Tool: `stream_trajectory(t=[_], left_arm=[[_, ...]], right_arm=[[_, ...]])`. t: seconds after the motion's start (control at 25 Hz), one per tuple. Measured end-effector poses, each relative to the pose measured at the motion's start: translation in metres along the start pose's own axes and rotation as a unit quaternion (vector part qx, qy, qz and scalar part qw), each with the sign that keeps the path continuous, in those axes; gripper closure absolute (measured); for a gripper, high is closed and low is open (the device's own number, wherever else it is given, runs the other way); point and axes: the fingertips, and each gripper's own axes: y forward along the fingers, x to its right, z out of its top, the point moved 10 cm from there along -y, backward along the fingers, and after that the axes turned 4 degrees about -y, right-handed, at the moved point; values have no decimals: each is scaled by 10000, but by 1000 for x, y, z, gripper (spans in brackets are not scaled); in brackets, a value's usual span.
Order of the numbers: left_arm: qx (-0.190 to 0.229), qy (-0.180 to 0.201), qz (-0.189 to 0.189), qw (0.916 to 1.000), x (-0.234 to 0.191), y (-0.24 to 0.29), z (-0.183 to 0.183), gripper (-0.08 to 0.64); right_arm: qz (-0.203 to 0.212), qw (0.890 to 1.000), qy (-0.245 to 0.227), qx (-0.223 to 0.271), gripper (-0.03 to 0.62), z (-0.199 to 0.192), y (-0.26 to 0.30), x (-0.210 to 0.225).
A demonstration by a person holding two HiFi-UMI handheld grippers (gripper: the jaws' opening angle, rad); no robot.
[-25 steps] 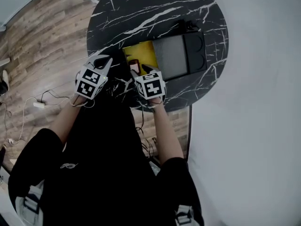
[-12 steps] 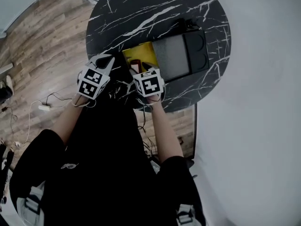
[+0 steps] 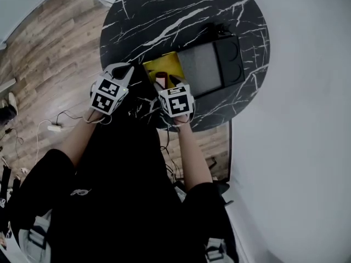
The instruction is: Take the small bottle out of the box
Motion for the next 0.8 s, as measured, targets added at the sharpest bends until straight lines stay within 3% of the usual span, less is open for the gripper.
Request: stream_trajectory(t=[0.48, 0.8], left_arm=[[-104, 130, -180, 9997, -7, 9, 11, 561], [-143, 156, -137, 9997, -5, 5, 7, 561]], right_arm=[[4, 9962, 866, 83, 373, -2, 9, 0], [49, 9962, 856, 155, 393, -2, 11, -1]])
